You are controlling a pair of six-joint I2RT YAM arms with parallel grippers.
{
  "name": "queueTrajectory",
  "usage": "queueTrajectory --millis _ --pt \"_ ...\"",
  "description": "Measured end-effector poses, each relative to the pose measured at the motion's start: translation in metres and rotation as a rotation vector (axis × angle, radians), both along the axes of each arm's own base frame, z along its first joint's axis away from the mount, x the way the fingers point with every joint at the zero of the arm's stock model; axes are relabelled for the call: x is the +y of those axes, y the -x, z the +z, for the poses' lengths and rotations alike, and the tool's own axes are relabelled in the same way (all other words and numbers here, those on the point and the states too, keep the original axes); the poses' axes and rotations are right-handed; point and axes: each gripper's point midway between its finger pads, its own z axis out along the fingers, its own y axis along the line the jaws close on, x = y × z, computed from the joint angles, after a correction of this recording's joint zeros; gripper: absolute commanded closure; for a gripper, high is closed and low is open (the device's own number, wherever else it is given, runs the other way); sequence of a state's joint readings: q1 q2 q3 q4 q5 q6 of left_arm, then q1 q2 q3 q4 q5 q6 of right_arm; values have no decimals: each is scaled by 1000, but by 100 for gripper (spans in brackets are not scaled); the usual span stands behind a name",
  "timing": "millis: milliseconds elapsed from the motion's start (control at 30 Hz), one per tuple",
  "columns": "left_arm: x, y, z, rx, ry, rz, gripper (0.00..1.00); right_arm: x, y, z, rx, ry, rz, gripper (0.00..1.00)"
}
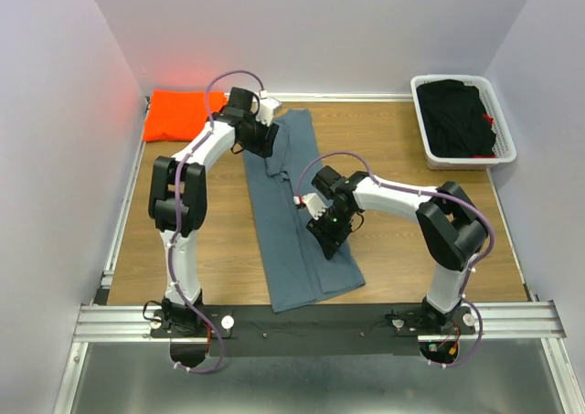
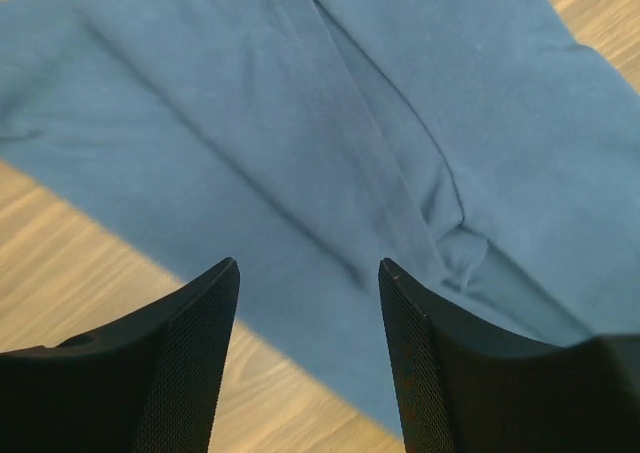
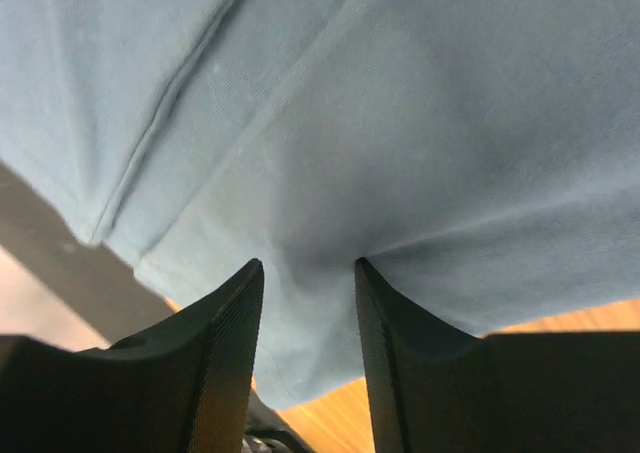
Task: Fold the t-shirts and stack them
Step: Rotate the tshirt 90 degrees
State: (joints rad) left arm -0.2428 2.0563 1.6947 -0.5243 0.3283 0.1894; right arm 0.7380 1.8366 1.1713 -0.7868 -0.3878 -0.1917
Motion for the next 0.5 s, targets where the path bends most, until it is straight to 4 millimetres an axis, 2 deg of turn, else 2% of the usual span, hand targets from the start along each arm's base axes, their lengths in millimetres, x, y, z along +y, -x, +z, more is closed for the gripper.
queueTrajectory --millis 133,200,267,367,500 --pt "-16 8 -41 87 -35 -26 43 4 4 7 47 -44 -21 19" --pt "-24 12 -60 128 -54 -42 44 3 2 15 60 -77 -44 17" --pt "-30 13 -70 145 -71 -54 44 -3 -9 28 54 -121 -94 16" --pt "-43 1 -67 124 -74 -71 46 -16 -28 41 31 -163 -170 13" --pt "-60 -18 -67 109 -80 -90 48 -32 -45 43 22 -172 -244 10"
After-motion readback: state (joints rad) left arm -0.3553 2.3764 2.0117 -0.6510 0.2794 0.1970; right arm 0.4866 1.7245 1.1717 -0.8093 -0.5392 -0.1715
